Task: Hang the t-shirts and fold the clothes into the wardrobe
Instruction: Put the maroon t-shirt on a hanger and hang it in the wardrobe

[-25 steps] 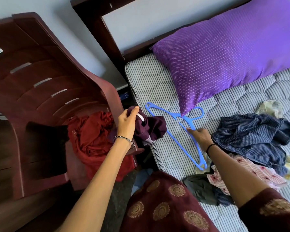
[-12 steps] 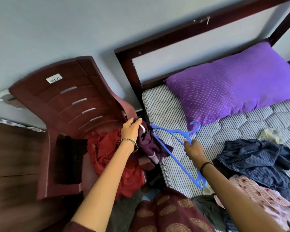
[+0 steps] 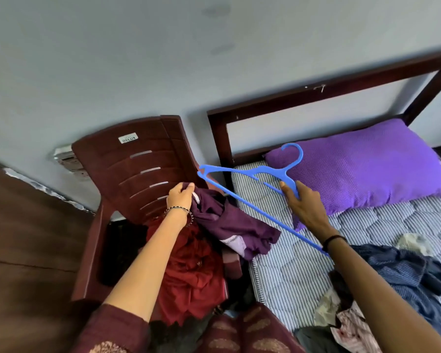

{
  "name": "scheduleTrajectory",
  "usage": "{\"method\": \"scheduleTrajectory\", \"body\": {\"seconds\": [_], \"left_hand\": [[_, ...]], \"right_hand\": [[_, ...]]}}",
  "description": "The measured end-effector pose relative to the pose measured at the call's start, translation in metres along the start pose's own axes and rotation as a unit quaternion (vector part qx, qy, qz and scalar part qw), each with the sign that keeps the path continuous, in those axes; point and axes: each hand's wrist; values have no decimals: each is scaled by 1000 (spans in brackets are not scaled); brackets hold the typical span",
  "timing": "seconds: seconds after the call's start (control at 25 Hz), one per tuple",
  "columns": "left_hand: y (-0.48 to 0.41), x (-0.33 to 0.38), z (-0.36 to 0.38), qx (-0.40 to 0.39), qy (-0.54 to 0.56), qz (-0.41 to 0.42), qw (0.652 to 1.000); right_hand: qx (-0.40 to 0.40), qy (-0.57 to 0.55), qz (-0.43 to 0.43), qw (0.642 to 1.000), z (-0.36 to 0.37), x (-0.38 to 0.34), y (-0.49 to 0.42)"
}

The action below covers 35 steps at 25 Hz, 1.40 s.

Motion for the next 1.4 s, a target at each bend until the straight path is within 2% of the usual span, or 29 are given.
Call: {"method": "scheduleTrajectory", "body": {"seconds": [0.16,0.48,0.64,0.8,0.92,1.0,1.08,1.16,1.24,1.4], "left_hand": [[7,-3,-15,21,9,-11,1000],[10,-8,-23,75,-63,10,995],[17,1,-22,82,-144,67,984],[46,37,-5,30,-215,199,956],[91,82,20,-6,-108,312,944],[113,104,28,-14,-36,316,948],[117,115,26,-7,-63,321,945],[113,111,13,41,-171,351,920],[104,98,-1,76,-233,413,877],[77,65,-22,157,-381,543,732]], "right_hand": [[-31,6,-58,998,-1,-13,4],[-54,26,-107,992,-7,-16,11],[-73,61,-136,986,-13,-11,14],[-93,76,-159,980,1,-21,17],[-112,135,-156,972,22,-41,12],[-112,113,-138,978,30,-50,9],[-87,50,-118,988,29,-59,6],[-63,29,-119,990,26,-63,2],[-67,20,-135,988,22,-66,-4],[-102,-86,-147,980,24,-67,-7]]}}
Point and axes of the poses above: each hand's wrist, its own y-axis away from the middle knuckle, its own z-axis out of the palm, x = y × z, and after that the axes turned 11 degrees about -y, right-handed
